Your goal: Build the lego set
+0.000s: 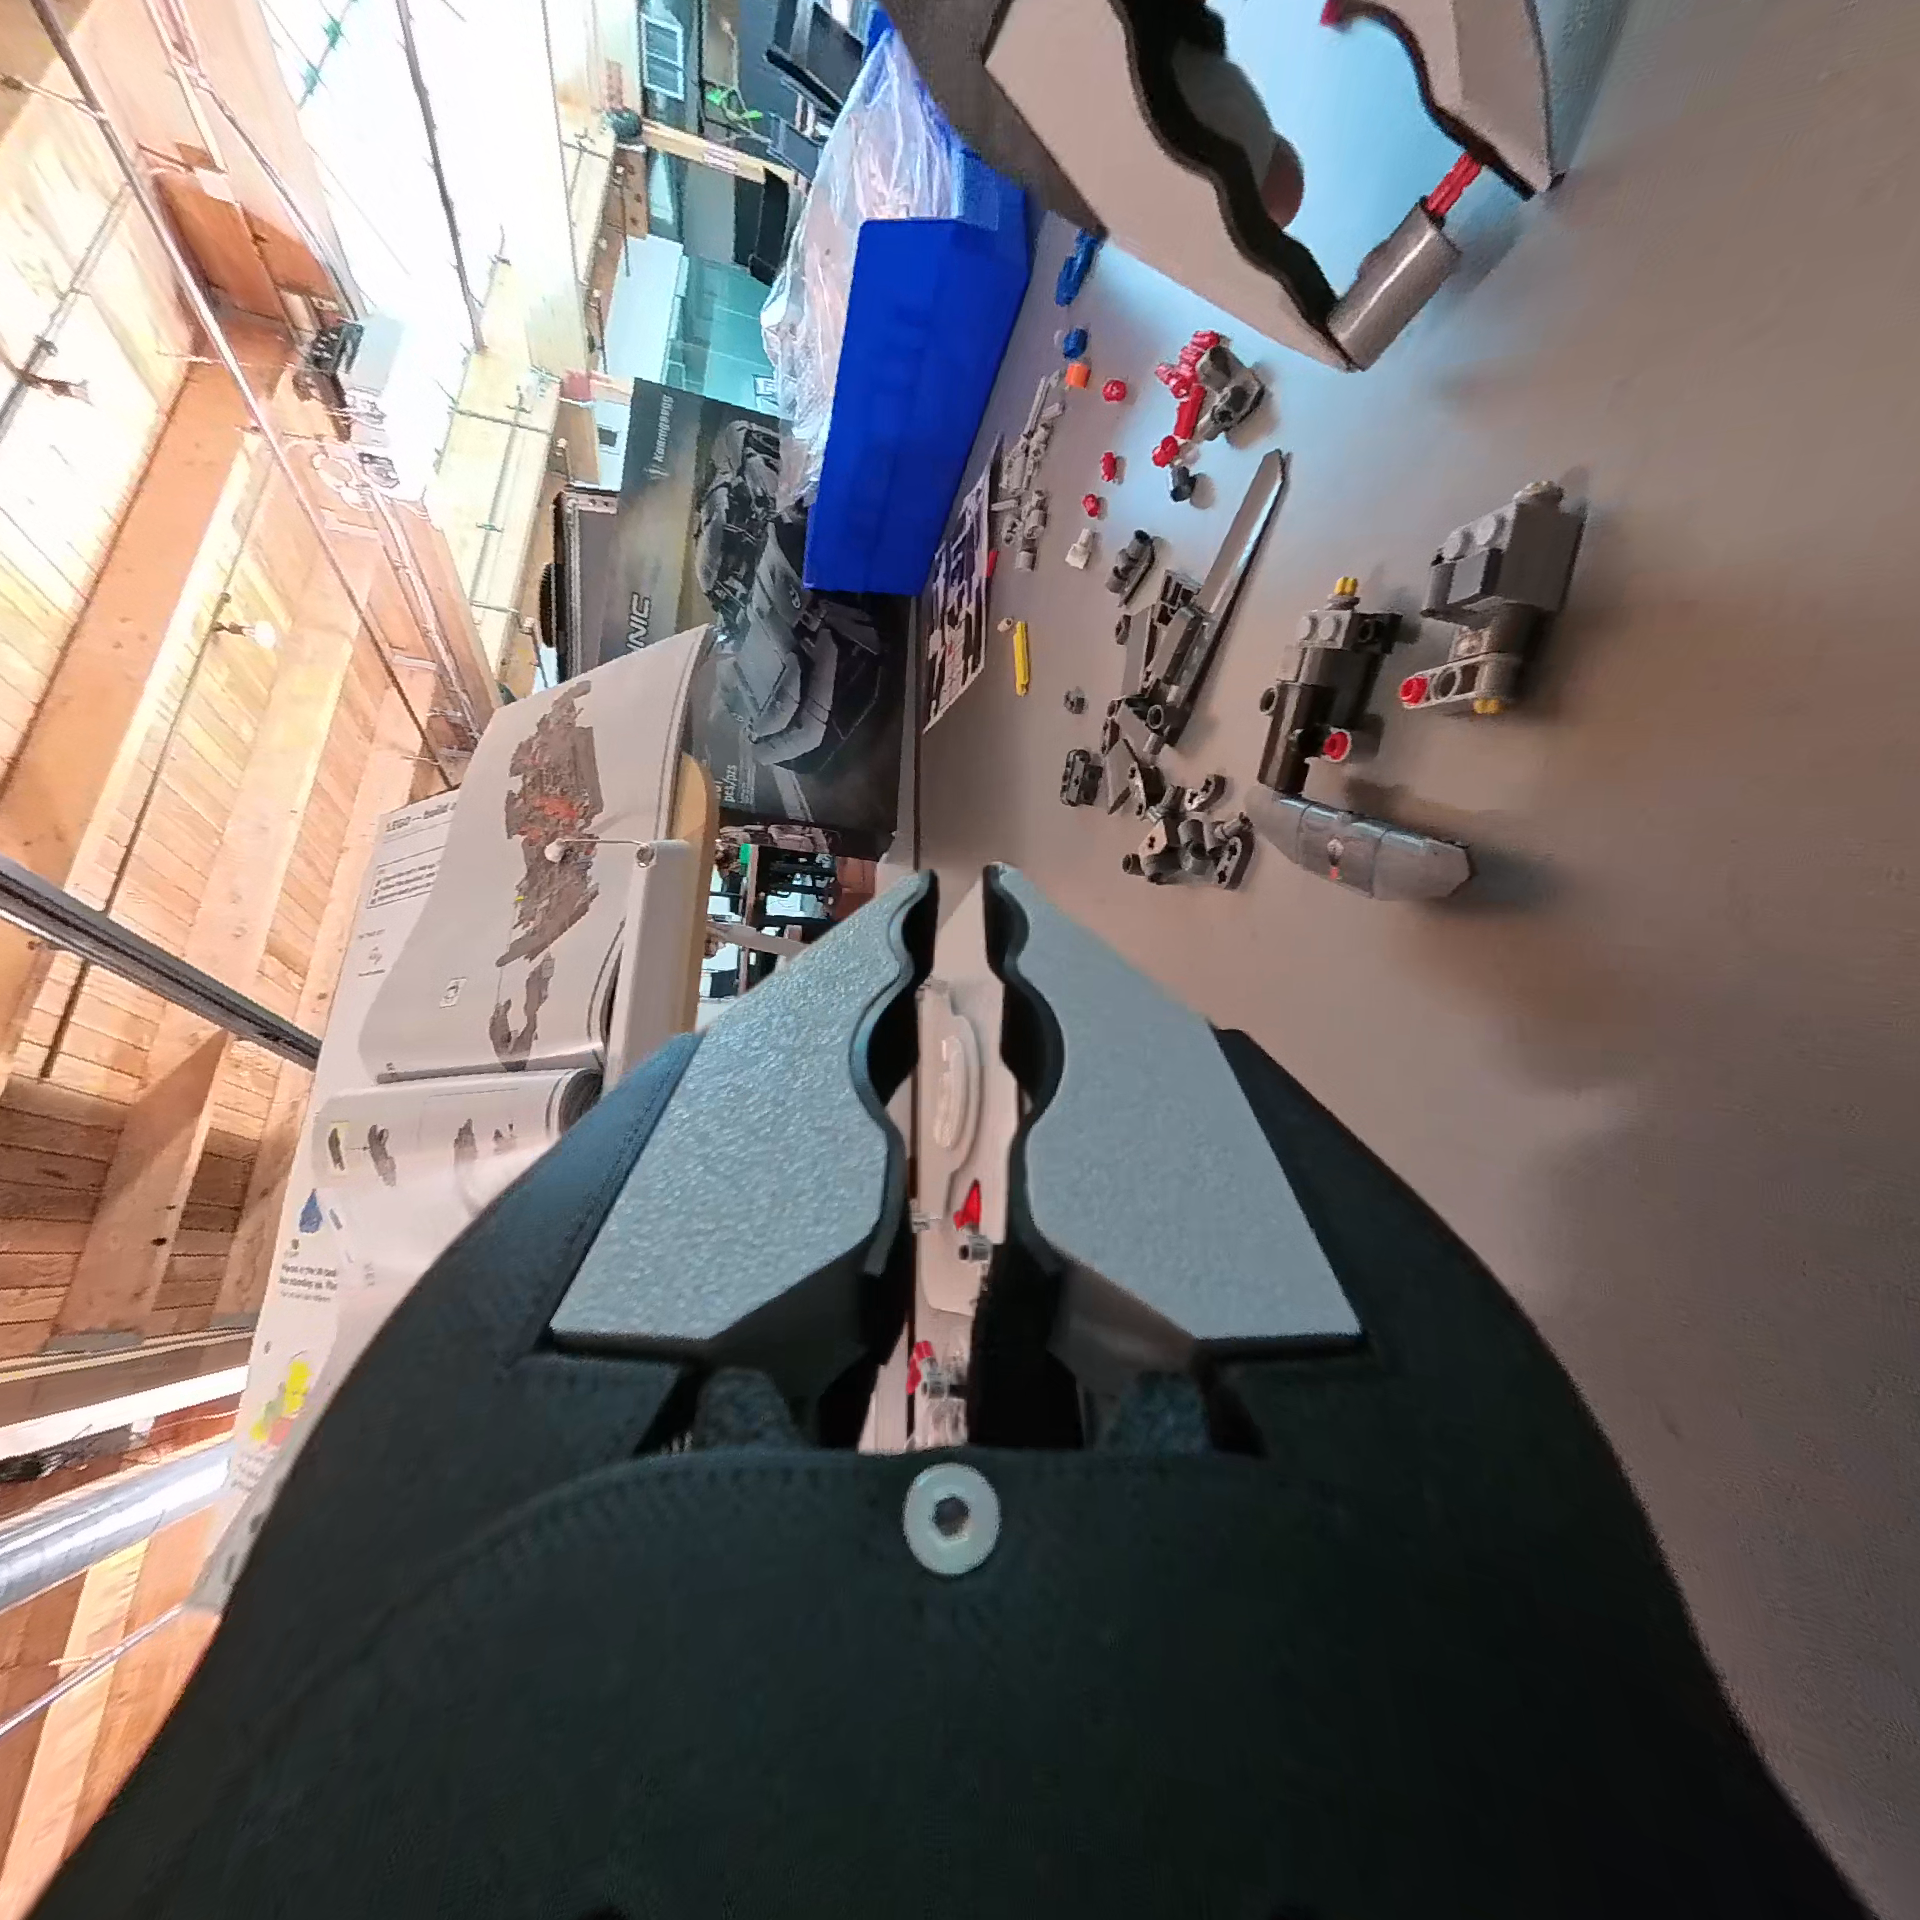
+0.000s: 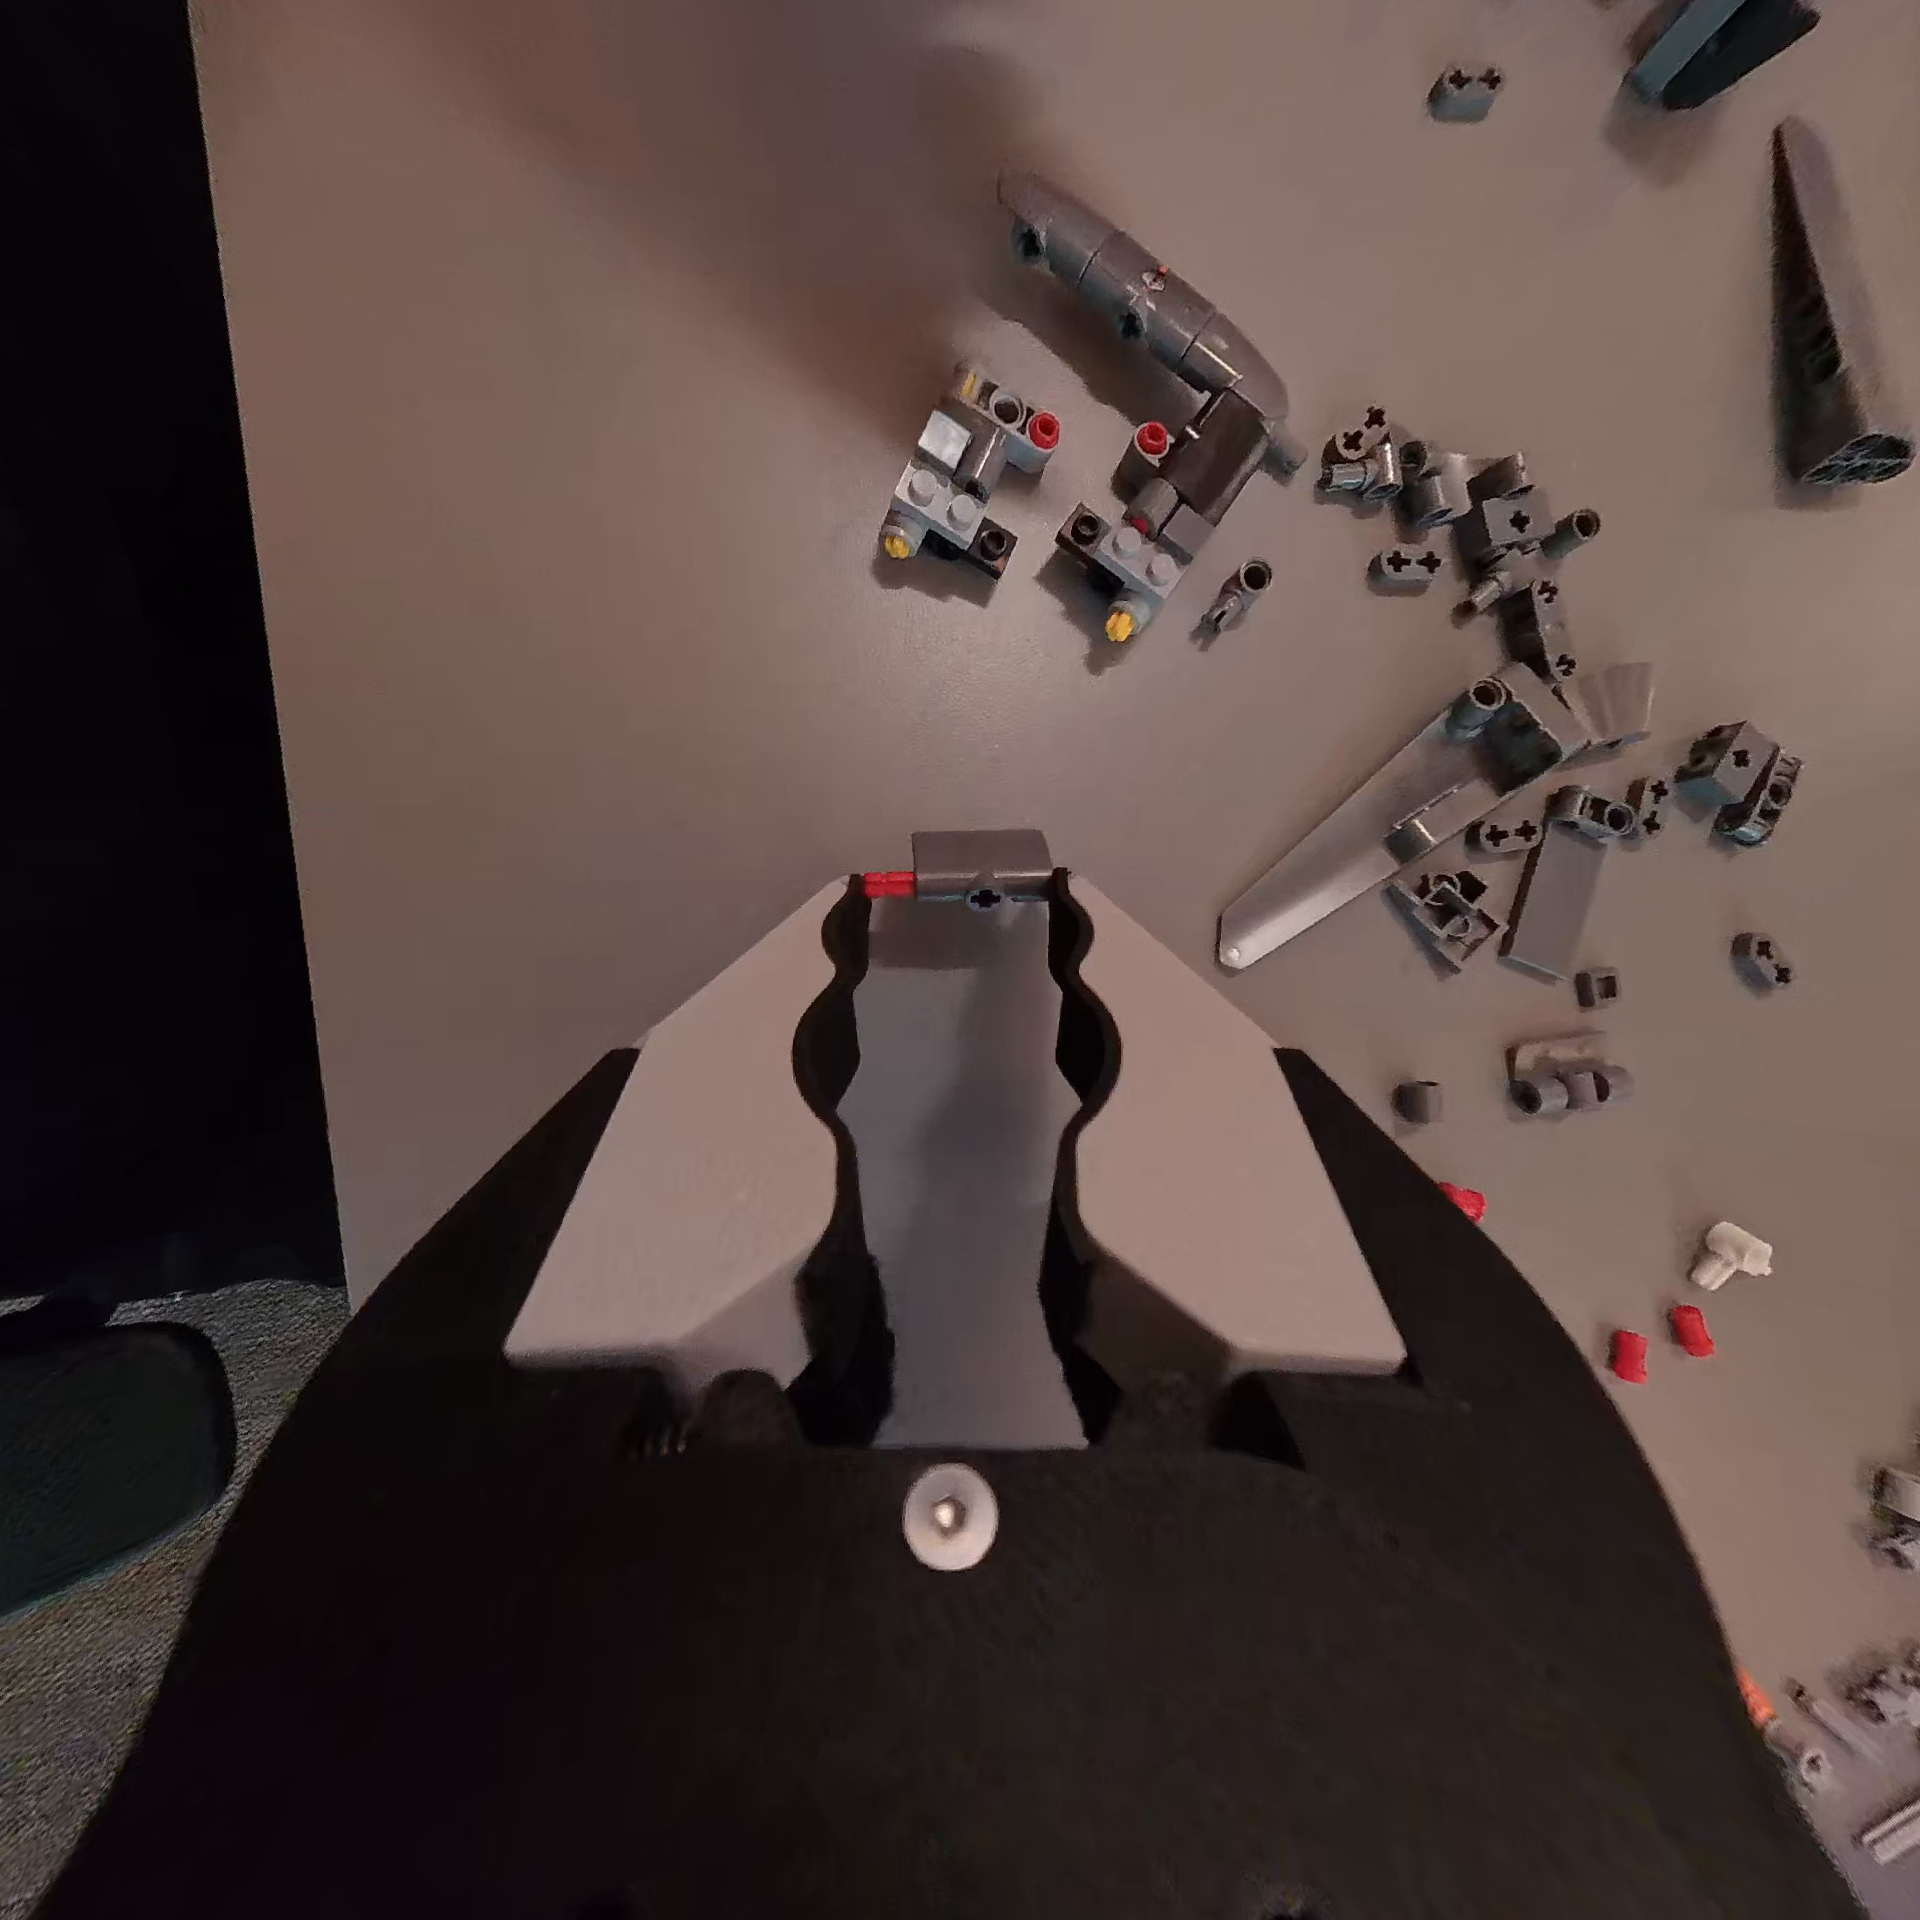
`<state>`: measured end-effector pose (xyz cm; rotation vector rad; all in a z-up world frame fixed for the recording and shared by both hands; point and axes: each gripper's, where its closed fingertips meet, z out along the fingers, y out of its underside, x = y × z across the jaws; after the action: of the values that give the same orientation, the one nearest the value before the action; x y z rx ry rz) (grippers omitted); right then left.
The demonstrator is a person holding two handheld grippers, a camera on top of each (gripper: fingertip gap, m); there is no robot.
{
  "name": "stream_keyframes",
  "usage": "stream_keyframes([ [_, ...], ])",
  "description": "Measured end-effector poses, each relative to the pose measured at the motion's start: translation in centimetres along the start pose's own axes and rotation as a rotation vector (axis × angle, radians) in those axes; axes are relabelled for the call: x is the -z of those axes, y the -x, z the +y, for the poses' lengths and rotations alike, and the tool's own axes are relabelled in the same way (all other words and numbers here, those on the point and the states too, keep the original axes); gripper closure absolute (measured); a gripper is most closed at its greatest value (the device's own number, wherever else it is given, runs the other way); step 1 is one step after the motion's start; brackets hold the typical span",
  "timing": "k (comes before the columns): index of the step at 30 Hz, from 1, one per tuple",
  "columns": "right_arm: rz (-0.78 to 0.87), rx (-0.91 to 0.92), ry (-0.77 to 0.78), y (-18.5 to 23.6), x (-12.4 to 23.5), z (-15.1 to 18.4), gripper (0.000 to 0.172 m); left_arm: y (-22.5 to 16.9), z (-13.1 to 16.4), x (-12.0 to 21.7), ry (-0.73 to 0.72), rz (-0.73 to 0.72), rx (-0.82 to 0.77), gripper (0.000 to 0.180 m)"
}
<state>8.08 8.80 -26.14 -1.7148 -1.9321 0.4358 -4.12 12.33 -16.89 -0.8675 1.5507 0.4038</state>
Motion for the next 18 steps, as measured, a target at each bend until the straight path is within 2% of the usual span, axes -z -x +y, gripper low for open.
stream_keyframes([
  [14, -0.031, -0.037, 0.076, -0.2, 0.3, 0.8, 0.137, -1.3, 0.1, -0.2, 0.010, 0.081, 0.016, 0.174],
  [18, -0.006, -0.050, 0.043, -0.3, 1.2, 0.6, 0.137, -1.4, 0.2, -0.2, 0.015, 0.091, 0.017, 0.174],
])
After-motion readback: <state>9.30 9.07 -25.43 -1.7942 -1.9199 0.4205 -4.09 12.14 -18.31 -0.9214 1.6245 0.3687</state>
